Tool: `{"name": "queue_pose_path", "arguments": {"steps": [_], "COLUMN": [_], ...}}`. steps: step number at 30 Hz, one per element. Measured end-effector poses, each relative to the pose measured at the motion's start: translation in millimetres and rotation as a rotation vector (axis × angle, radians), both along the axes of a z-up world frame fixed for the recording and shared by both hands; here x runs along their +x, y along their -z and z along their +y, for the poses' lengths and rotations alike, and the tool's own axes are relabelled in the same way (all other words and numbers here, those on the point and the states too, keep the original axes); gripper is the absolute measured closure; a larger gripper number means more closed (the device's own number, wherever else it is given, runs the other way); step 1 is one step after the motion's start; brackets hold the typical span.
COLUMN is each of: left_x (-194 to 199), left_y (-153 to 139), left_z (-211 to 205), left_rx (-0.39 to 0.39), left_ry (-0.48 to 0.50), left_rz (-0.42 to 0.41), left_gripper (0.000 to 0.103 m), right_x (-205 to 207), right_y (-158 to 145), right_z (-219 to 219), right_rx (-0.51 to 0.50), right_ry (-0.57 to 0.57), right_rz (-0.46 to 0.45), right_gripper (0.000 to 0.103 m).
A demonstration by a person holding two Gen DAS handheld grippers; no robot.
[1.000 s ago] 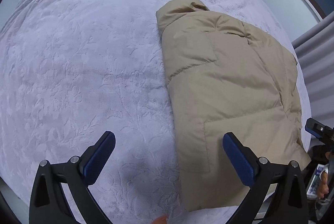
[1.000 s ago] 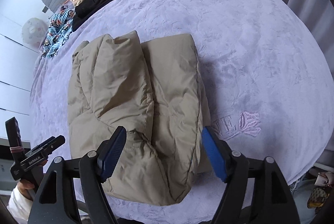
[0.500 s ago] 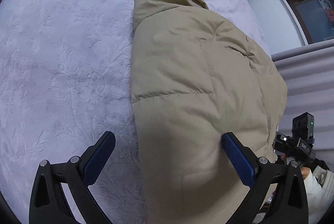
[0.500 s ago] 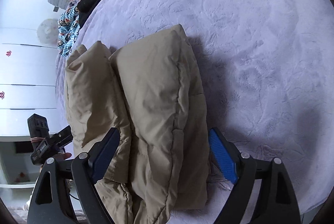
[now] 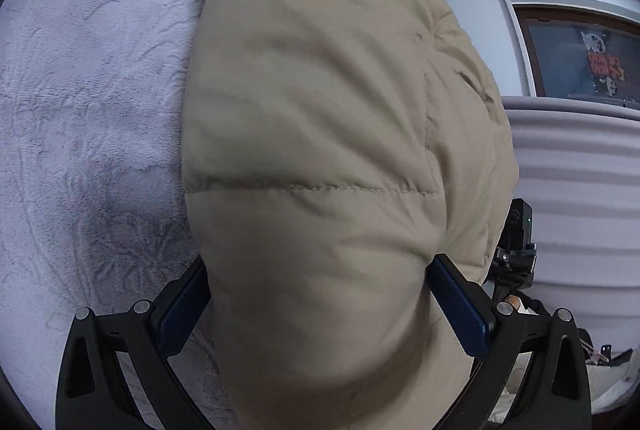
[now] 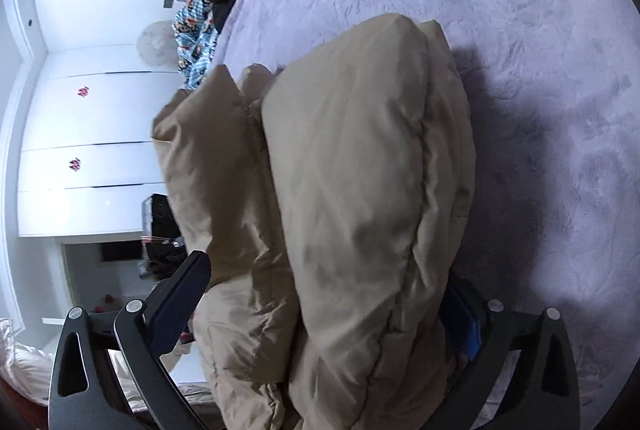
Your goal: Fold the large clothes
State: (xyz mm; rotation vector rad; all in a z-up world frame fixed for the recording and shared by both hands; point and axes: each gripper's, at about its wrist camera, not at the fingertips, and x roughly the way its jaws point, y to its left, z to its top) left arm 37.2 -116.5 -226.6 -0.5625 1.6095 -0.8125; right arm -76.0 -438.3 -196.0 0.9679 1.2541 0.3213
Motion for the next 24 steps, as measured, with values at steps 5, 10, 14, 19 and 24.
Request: {"name": "queue_pose_path", "arguments": {"steps": [5, 10, 14, 19, 24], "left_x": [-0.1, -9.1, -13.1, -12.4, 19.4], "left_y": [10.2, -22.2, -48.0, -75.4, -107.8], "left_z": [-14.2, -33.9, -43.0, -28.3, 14.4], "left_rx": [0.008, 0.087, 0.091, 0.068, 0.063], "left_ry": [-0.032, -0.035, -0.049, -0.064, -0.098], "left_rz": [0.052, -0.072, -0.145, -0.225, -0.285], "left_gripper": [0.0, 0.014, 0.028, 0.03, 0.03], "right_x": [18.3, 25.9, 22.8, 28.0, 52.2], "right_y": [27.4, 40.0, 31.0, 10.5, -6.7], "right_z": [16.5, 20.8, 27.5, 49.3, 82.6], "right_rx": [-0.03, 0.001, 0.039, 0.027, 0.021], "right_ry": [-0.014, 0.016, 0.026, 0.006, -0.009], "right_rz": [0.096, 0.136, 0.09, 0.019, -0.058], "right_gripper": [0.0, 0.007, 0.04, 0.049, 0.049]}}
